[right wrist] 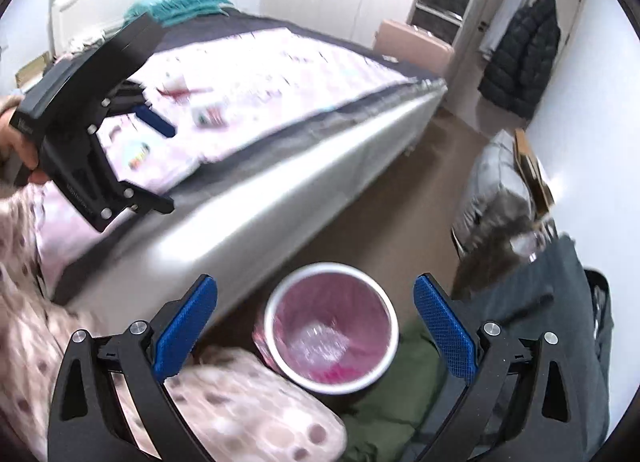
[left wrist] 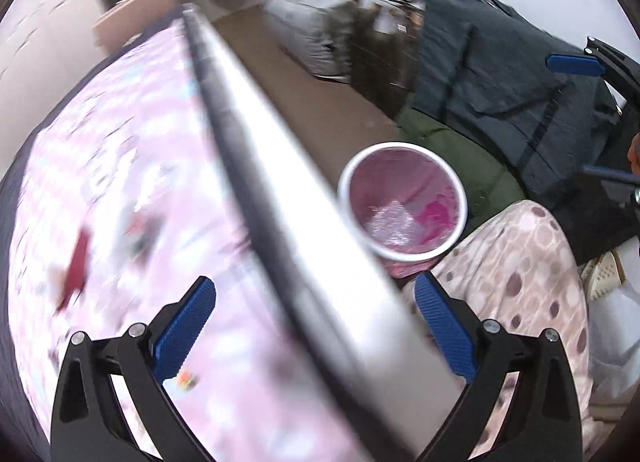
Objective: Collect trash
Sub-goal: 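Move both tools back over the bed toward the tissue and wrapper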
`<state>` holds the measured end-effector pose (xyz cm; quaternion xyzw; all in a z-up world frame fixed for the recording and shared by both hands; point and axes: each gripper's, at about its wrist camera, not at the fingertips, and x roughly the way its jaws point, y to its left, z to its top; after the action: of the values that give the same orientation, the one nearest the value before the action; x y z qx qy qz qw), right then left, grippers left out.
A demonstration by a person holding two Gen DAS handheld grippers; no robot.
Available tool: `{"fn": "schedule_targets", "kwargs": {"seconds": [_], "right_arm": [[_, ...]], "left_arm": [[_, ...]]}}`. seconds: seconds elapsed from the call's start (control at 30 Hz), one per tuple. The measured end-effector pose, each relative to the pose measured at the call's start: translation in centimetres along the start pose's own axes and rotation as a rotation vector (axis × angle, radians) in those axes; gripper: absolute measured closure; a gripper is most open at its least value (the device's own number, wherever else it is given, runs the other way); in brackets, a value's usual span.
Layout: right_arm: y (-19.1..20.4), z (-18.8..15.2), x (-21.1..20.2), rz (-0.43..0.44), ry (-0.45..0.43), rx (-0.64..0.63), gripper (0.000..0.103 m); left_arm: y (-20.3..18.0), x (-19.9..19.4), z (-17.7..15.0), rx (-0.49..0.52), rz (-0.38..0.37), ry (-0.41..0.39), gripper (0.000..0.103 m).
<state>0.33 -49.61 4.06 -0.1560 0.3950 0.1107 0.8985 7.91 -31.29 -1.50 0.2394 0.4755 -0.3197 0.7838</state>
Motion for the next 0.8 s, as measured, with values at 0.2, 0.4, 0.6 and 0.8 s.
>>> {"fn": "schedule_targets", "kwargs": {"seconds": [0.2, 0.4, 0.6, 0.8], "right_arm": [[4.1, 5.4, 1.7, 0.059, -0.075, 0.025, 0.007], [8.2, 10.1, 4.3, 0.138, -0.115, 0.081, 0.007], [12.7, 12.6, 6.7, 0.173, -0.106, 0.121, 0.007], [17.0, 13.4, 9.0, 0.227, -0.109, 0.174, 0.007]], "left_arm": [[7.0, -3.0, -6.2, -0.162, 0.119, -0.034, 0.005], [12.9, -3.2, -12.3, -0.314, 0.189, -0.034, 0.005], [17.2, -3.0, -17.4, -0.451, 0.164, -0.106, 0.005], [19.6, -2.6, -20.7, -0.523, 0.139, -0.227, 0.005]]}}
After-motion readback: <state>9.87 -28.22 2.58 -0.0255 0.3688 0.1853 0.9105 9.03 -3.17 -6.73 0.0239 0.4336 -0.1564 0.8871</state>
